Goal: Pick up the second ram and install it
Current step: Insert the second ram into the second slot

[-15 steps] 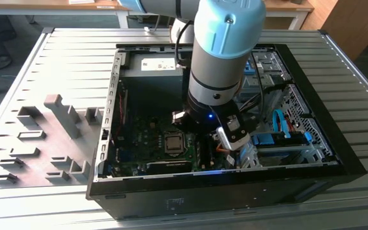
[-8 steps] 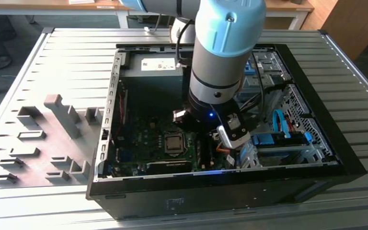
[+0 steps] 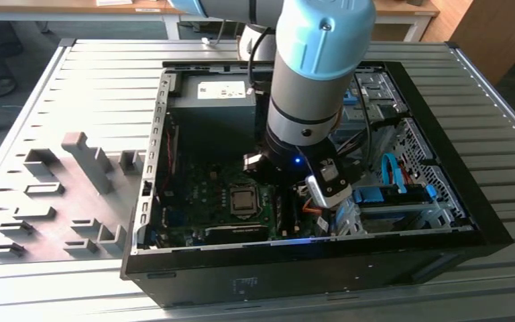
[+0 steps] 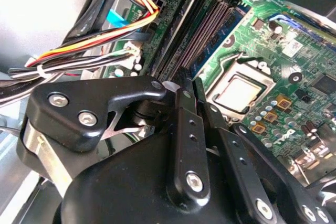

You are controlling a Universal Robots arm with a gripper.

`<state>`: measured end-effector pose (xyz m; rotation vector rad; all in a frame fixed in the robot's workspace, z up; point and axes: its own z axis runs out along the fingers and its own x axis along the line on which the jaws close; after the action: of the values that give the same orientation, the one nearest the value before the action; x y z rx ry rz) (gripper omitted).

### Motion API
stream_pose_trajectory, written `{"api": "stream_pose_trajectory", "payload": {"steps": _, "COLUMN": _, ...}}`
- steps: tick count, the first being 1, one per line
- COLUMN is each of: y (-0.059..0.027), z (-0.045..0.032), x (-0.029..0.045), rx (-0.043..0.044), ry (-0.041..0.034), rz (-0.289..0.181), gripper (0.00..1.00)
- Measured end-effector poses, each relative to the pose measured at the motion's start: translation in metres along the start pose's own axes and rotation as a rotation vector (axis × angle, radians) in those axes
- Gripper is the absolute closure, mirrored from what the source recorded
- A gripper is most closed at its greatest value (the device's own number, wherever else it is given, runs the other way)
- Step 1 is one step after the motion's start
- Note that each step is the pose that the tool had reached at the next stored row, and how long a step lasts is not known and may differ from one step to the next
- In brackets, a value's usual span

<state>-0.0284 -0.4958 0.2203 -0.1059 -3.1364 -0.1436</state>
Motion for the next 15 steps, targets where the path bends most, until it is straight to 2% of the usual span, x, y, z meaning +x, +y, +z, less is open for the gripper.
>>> {"api": "stream_pose_trajectory", "payload": {"steps": 11, "y": 0.0034, "z": 0.0026, "x": -0.0007, "rx": 0.0006, "ry": 0.0014, "rz": 0.0, "gripper": 0.86}}
{"api": "stream_pose_trajectory", "payload": {"steps": 15, "y": 0.0034, "z": 0.0026, "x": 0.0019, "rx": 0.0009, "ry": 0.0014, "rz": 0.0, "gripper": 0.86}}
